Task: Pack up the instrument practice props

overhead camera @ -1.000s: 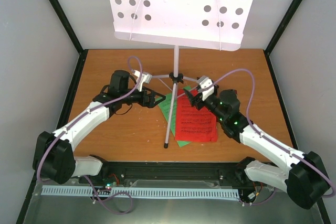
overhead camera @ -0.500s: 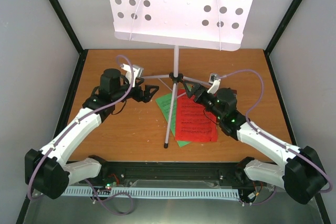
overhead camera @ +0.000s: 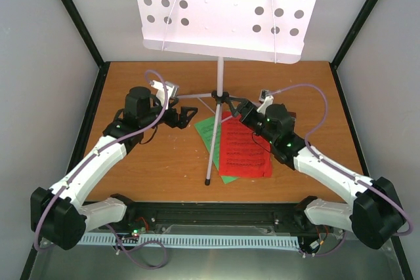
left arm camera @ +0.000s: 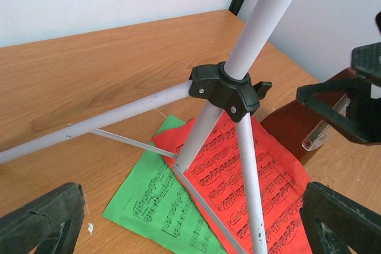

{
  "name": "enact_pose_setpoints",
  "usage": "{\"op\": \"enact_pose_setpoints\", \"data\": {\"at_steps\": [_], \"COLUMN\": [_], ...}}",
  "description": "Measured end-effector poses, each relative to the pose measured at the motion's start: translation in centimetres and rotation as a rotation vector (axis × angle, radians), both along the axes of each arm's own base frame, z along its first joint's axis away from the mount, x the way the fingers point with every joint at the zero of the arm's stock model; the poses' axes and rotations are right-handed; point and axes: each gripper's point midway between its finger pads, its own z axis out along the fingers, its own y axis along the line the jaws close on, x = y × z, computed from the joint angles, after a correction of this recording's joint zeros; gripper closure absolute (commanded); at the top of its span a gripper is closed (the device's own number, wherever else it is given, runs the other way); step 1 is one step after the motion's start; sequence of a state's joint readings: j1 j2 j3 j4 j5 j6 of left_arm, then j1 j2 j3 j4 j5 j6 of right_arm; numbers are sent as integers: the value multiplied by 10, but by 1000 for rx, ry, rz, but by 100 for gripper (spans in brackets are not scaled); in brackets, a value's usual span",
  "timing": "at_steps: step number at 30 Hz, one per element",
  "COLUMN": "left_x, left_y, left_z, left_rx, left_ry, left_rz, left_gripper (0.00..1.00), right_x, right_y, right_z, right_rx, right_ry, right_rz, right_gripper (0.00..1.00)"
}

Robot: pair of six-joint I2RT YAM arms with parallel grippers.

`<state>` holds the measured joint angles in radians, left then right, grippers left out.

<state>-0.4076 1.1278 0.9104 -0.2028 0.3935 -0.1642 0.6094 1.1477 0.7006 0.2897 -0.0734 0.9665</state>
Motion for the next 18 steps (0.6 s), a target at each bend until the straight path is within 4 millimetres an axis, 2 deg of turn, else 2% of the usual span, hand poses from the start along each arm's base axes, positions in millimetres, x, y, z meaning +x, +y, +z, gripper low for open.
{"op": "enact_pose_setpoints", "data": {"at_steps": [8, 14, 18], "left_x": [-1, -1, -1], "left_y": [0, 0, 0], "left_z": [-2, -2, -2], "left_rx": [0, 0, 0], "left_ry": [4, 4, 5], "left_rz": [-2, -3, -3], "left_gripper": [1, 1, 0], "right_x": [5, 8, 12], "right_y": [11, 9, 6], "right_z": [-25, -25, -24], "right_rx": [121, 224, 299], "right_ry": [180, 258, 315], "right_rz": [0, -45, -94], "right_gripper": [18, 22, 30]}}
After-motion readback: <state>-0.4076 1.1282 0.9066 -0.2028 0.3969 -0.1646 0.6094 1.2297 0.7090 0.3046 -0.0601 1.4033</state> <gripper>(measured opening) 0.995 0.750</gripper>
